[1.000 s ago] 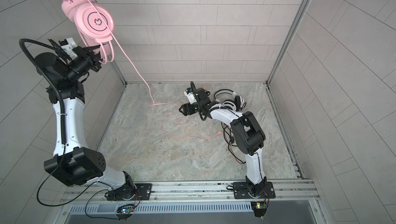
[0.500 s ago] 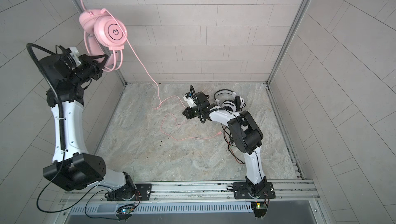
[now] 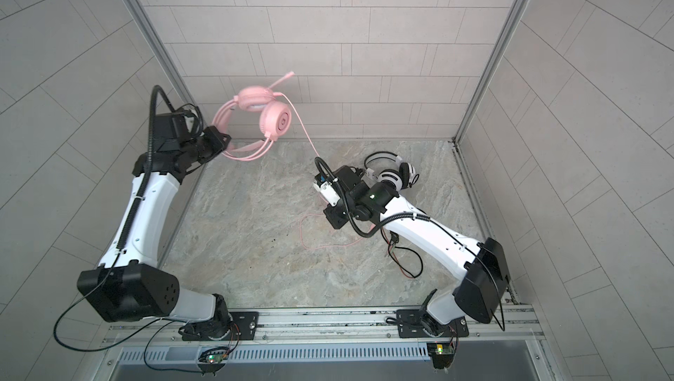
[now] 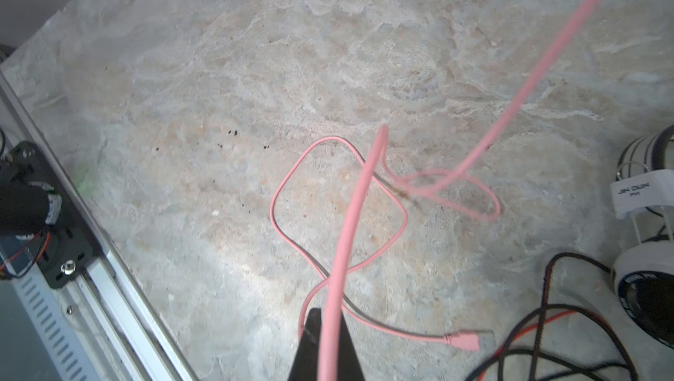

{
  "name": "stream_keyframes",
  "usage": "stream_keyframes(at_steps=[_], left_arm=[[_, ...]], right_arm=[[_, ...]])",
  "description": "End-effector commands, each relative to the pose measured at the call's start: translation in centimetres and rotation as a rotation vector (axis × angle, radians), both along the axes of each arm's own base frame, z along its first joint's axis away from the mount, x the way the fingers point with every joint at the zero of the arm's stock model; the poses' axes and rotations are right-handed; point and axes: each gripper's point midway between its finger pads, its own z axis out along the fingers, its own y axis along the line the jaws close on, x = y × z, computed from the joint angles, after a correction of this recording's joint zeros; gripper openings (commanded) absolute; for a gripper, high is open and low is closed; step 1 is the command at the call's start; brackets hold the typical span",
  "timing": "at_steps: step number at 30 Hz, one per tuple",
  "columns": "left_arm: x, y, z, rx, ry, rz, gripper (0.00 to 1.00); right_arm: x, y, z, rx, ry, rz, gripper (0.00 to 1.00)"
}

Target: Wrap the headphones

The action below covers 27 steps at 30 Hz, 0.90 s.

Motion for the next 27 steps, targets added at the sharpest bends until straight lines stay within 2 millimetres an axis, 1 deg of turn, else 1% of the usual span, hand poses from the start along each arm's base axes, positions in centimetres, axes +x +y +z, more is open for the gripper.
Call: stream_keyframes(at_steps=[1, 4, 5, 7, 9, 11, 14, 15, 18, 20, 25, 27], left_arm=[[0.5, -2.5, -1.0, 0.123, -0.007, -0.092, 0.00], [1.0, -5.9, -2.7, 0.094, 0.014, -0.217, 0.00], [1.0, -6.7, -3.2, 0.086, 0.024, -0.247, 0.00], [0.9, -7.9, -4.2, 0.079, 0.040, -0.304, 0.00], [0.7, -8.0, -4.9, 0.095, 0.047, -0.325, 0.00], [0.4, -7.8, -5.7, 0.123, 0.061, -0.331, 0.00], [-0.1, -8.5, -6.1, 0.117, 0.046, -0.365, 0.00], [-0.3, -8.9, -6.1, 0.121, 0.042, -0.383, 0.00], [-0.5, -8.9, -6.1, 0.152, 0.043, -0.396, 0.00], [-0.7, -9.4, -6.0, 0.152, 0.034, -0.412, 0.00], [-1.9, -12.8, -6.0, 0.188, 0.016, -0.531, 0.00], [-2.5, -14.0, -6.3, 0.218, 0.021, -0.576, 0.00]], right_arm=[[-1.6, -2.8, 3.7, -0.095, -0.135, -0.003, 0.05], [-2.5, -3.6, 8.0, -0.031, -0.207, 0.001, 0.05], [-2.6, -3.8, 9.0, -0.018, -0.225, -0.002, 0.05], [-2.7, -4.4, 10.8, -0.003, -0.260, -0.008, 0.05], [-2.7, -4.9, 11.7, -0.007, -0.279, -0.013, 0.05], [-2.6, -5.1, 12.2, -0.009, -0.289, -0.014, 0.05], [-2.6, -4.7, 12.7, 0.001, -0.292, 0.004, 0.04], [-2.5, -4.6, 12.9, 0.002, -0.295, 0.014, 0.04], [-2.2, -4.5, 13.6, -0.011, -0.323, 0.032, 0.04], [-1.8, -4.6, 14.0, -0.012, -0.344, 0.027, 0.04], [-0.6, -3.7, 14.5, -0.040, -0.364, 0.051, 0.04], [0.4, -3.7, 14.9, -0.069, -0.382, 0.048, 0.04]])
